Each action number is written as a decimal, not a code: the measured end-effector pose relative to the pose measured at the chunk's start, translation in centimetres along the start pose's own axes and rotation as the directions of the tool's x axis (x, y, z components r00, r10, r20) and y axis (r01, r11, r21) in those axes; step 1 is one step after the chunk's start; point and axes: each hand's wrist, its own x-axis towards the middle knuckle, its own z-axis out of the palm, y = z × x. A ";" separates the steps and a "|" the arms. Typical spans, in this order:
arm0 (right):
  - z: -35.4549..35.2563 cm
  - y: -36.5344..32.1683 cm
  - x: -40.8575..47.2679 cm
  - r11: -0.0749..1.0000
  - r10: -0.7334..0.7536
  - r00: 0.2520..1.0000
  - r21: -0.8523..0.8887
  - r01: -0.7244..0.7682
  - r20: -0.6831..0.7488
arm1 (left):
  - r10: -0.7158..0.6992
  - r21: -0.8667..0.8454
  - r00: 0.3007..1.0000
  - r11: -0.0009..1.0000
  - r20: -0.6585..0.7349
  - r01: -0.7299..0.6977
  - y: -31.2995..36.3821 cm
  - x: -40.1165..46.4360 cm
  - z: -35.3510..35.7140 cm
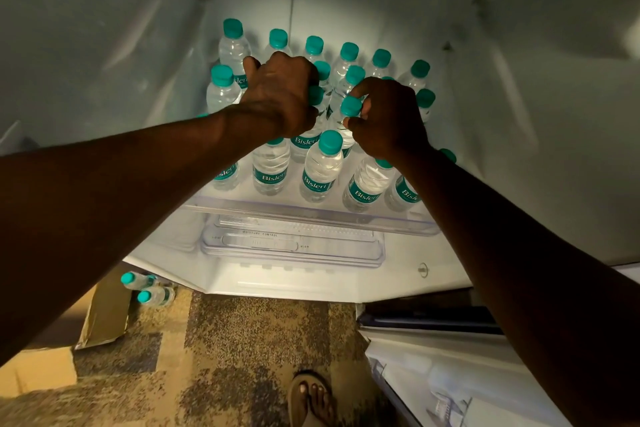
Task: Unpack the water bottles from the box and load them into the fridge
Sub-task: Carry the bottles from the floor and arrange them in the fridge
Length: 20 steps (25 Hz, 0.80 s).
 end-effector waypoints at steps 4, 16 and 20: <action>-0.1 -0.1 -0.5 1.000 -0.005 0.999 -0.024 0.004 -0.042 | 0.013 -0.028 0.999 1.000 -0.047 -0.014 -0.2 -0.4 0.0; 1.3 -5.3 -10.7 0.923 -0.273 0.866 0.141 0.358 -0.418 | -0.010 -0.414 0.850 0.876 -0.527 -0.246 -2.9 -13.9 1.3; 4.6 -7.4 -17.1 0.897 -0.277 0.925 0.275 0.346 -0.259 | -0.066 -0.449 0.890 0.878 -0.451 -0.162 -5.5 -20.2 4.7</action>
